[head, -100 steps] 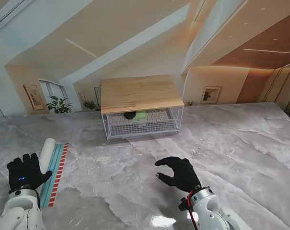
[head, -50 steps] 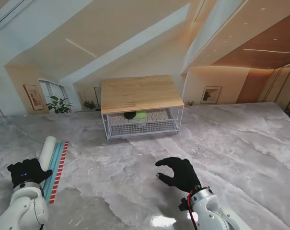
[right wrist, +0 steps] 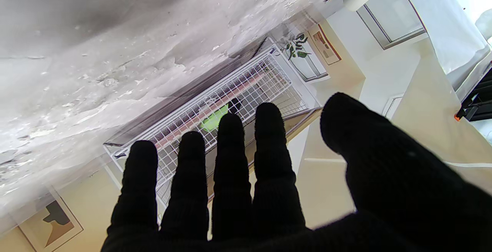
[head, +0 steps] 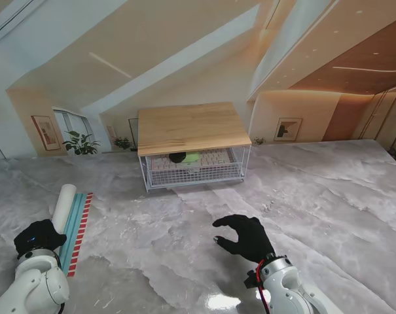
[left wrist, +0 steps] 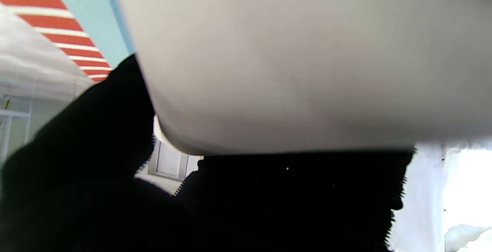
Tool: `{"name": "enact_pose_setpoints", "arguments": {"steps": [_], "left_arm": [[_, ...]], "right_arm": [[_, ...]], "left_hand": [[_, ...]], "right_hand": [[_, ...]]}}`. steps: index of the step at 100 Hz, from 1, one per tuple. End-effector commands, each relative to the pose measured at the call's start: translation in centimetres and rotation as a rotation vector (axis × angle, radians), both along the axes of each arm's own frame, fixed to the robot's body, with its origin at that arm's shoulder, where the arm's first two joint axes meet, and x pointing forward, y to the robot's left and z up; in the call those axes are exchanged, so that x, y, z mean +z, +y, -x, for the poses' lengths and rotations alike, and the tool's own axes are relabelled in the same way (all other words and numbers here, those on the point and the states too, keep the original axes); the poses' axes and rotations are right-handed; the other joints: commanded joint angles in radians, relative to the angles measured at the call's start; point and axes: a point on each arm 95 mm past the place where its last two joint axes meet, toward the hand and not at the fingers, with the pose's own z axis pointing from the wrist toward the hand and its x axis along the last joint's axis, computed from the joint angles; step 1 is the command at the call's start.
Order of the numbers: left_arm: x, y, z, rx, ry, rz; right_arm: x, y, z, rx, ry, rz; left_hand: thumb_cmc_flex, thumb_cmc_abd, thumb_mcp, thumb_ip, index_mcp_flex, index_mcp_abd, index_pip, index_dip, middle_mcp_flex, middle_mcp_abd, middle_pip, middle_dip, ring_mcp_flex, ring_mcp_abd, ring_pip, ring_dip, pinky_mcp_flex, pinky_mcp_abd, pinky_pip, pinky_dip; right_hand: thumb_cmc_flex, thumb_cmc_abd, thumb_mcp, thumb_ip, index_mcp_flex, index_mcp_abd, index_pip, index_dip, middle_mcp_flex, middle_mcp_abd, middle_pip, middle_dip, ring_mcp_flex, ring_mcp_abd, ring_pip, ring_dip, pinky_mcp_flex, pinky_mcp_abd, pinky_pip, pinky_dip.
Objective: Unroll the mouse pad and set up the keyboard and mouse from the tabletop organizer
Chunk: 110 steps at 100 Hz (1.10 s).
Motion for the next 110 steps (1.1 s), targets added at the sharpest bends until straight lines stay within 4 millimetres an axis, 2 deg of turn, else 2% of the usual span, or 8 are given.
{"name": "enact_pose_setpoints", "arguments": {"steps": [1,20,28,60,88,110], "left_arm": [[-0.7,-0.3,0.7,-0.020,0.016,0.036],[0.4,-0.2,1.5,-0.073,-0.085,0.101],[1.0,-0.4,1.9,-0.091,-0.136,0.138],[4.3,-1.7,5.0,-0.217,-0.291,0.282],[6.4,-4.6,8.7,-0.367,-0.367,0.472],[7.4,-7.5,10.5,-0.470,-0.401,0.609]], "right_arm": [[-0.3,0.3,0.4,0.009,0.014,-0.001],[-0.3,0.3,0.4,0.004,0.009,-0.007],[-0.3,0.2,0.5,0.001,0.007,-0.009],[-0.2,0.0,0.6,-0.012,0.012,-0.037],[-0.6,0.6,0.9,-0.001,0.054,-0.075],[-1.3,1.6,1.0,0.009,0.147,-0.176]], "left_hand": [[0.124,-0.059,0.150,0.034,0.076,-0.060,0.153,0.001,0.065,0.020,0.022,0.026,0.057,0.071,0.030,0.021,0.068,0.022,0.049,-0.033],[0.086,-0.101,0.228,0.102,0.081,-0.069,0.233,0.015,0.106,0.018,0.059,0.081,0.111,0.058,0.056,0.055,0.115,0.041,0.091,-0.060],[0.085,-0.108,0.237,0.111,0.084,-0.066,0.239,0.013,0.113,0.020,0.060,0.087,0.119,0.060,0.057,0.059,0.122,0.048,0.097,-0.064],[0.085,-0.103,0.240,0.113,0.081,-0.069,0.246,0.011,0.114,0.019,0.060,0.098,0.118,0.060,0.061,0.069,0.117,0.047,0.110,-0.066],[0.088,-0.094,0.230,0.105,0.075,-0.068,0.245,0.011,0.109,0.022,0.059,0.103,0.111,0.062,0.062,0.075,0.107,0.046,0.114,-0.065],[0.089,-0.092,0.230,0.106,0.075,-0.067,0.247,0.012,0.110,0.020,0.060,0.107,0.115,0.060,0.065,0.078,0.112,0.047,0.119,-0.063]], "right_hand": [[-0.020,0.022,-0.019,0.003,0.001,-0.023,0.001,0.004,0.002,0.005,-0.011,-0.015,0.009,-0.003,-0.009,-0.002,-0.011,0.006,-0.013,0.018],[-0.021,0.021,-0.018,0.003,0.000,-0.017,0.000,0.003,0.002,0.004,-0.009,-0.014,0.000,-0.006,-0.011,-0.002,-0.011,0.006,-0.014,0.018],[-0.021,0.020,-0.018,0.003,-0.001,-0.017,-0.001,0.003,0.001,0.005,-0.008,-0.014,-0.002,-0.006,-0.011,-0.002,-0.011,0.005,-0.014,0.018],[-0.021,0.020,-0.014,0.003,-0.016,0.021,-0.012,-0.003,-0.004,0.008,-0.004,-0.012,0.001,0.002,-0.007,-0.001,-0.005,0.003,-0.011,0.019],[-0.034,0.018,-0.016,0.001,-0.007,0.077,-0.020,-0.009,0.001,0.054,0.003,-0.009,0.013,0.044,-0.003,0.000,0.011,0.011,-0.003,0.022],[-0.072,0.025,-0.039,-0.006,-0.006,0.096,-0.034,-0.015,0.010,0.084,-0.001,-0.012,0.035,0.079,0.001,0.001,0.035,0.025,0.012,0.027]]}}
